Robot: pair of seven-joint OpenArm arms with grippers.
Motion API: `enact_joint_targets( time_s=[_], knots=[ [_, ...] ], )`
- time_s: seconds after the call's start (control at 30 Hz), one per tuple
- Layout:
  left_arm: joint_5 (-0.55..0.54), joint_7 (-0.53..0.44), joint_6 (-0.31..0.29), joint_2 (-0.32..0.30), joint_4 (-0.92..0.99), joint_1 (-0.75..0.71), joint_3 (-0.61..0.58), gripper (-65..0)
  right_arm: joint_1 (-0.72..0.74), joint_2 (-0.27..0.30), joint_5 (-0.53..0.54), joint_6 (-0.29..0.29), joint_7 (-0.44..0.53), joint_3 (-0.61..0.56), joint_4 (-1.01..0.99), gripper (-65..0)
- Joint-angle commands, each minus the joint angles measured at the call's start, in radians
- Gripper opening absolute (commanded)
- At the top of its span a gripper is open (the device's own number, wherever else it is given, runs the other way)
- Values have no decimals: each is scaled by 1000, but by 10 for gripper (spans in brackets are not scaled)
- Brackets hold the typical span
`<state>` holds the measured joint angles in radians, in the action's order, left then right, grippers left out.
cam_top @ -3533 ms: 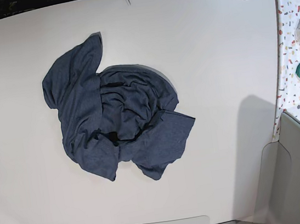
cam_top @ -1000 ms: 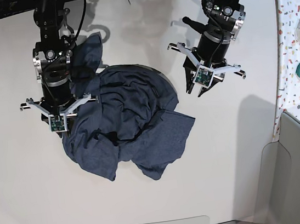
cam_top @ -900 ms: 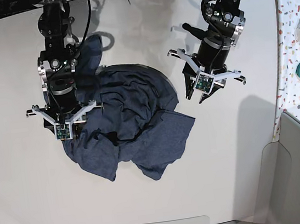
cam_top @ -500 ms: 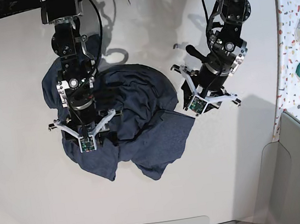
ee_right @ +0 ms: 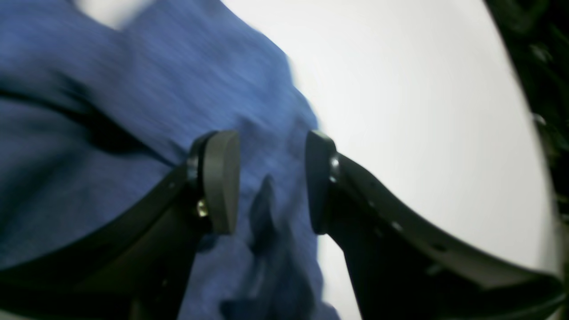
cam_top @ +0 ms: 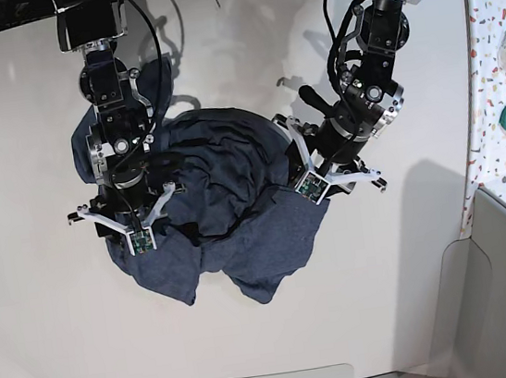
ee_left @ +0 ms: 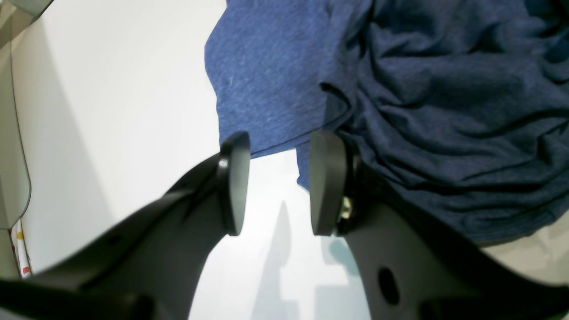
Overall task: Layout the t-shirt on the table in an organized manner, then fold the t-shirt properly
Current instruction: 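Drag the grasped fabric outward with the right gripper, spreading the shirt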
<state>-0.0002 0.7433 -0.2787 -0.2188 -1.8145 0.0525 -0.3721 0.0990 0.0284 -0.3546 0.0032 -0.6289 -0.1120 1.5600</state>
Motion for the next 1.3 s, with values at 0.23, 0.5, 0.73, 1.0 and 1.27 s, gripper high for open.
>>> enact_joint_targets(
  time_s=[0.23, 0.5, 0.73, 1.0, 1.27],
  knots=[
    [1, -29, 6, -3, -24, -50, 3, -425, 98, -9, -41, 1, 39, -10, -100, -406],
    [1, -29, 8, -4, -26, -56, 3, -426, 167, -34, -41, 2, 42, -13, -184, -407],
    [1, -31, 8, -4, -81, -95, 5, -426, 219, -35, -41, 5, 76, -13, -307, -650],
    [-1, -31, 8, -4, -80, -96, 5, -426, 235, -3, -42, 8, 82, 160, -266, -650],
    [-1, -32, 8, -3, -77, -96, 5, -426, 166, -32, -44, 8, 76, 344, 20, -650]
  ],
)
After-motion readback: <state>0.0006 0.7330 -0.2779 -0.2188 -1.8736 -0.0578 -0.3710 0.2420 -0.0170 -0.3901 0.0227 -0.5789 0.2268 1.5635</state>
